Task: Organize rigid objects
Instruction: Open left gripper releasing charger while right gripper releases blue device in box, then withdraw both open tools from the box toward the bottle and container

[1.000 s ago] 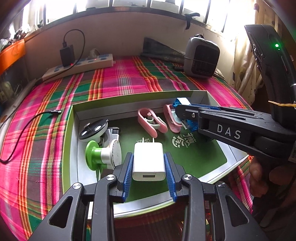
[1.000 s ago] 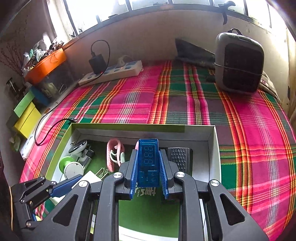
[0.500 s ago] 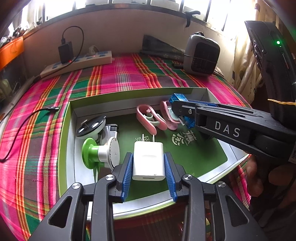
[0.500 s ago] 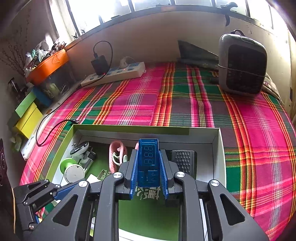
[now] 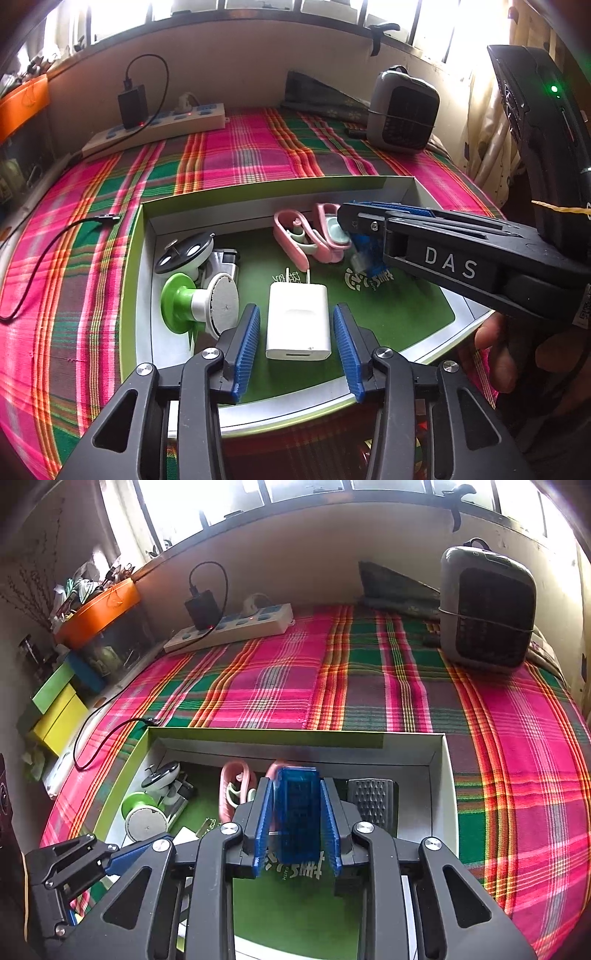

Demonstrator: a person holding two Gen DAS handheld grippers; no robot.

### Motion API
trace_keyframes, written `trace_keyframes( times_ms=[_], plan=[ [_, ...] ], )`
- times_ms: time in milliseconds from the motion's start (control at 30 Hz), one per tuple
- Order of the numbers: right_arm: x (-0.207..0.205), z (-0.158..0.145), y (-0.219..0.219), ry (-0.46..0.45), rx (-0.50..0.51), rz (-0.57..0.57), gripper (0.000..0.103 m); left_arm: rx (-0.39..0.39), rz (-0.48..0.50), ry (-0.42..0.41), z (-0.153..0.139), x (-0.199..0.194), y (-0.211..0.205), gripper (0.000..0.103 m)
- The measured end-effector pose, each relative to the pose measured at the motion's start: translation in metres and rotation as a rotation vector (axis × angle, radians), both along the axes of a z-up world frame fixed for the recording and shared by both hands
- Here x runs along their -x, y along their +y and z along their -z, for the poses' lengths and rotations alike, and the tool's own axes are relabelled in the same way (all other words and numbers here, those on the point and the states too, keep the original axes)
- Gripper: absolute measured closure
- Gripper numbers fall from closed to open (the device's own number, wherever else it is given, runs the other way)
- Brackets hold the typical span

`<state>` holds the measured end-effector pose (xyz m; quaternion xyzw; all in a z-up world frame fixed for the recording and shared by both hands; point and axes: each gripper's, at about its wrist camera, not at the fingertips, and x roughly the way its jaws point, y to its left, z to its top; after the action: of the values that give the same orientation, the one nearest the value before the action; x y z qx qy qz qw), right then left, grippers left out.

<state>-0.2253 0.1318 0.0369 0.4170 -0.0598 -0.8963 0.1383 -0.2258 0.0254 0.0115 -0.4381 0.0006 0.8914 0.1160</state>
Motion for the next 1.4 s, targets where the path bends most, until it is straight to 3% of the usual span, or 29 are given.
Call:
trace_keyframes(
  times_ms=[900,1033,1400],
  plan=[
    [-0.012,-0.010,0.004,0.038,0.004,0.021,0.075,-0.005,-0.001,0.047,-0.010,-0.013,-0.001,0.058],
    [-0.018,-0.016,0.005,0.054,0.002,0.030,0.067,-0.015,-0.005,0.066,-0.016,-0.019,-0.003,0.057],
    [-0.033,-0.020,0.004,0.056,-0.006,0.035,0.067,-0.020,-0.023,0.098,-0.026,-0.038,-0.008,0.057]
  ],
)
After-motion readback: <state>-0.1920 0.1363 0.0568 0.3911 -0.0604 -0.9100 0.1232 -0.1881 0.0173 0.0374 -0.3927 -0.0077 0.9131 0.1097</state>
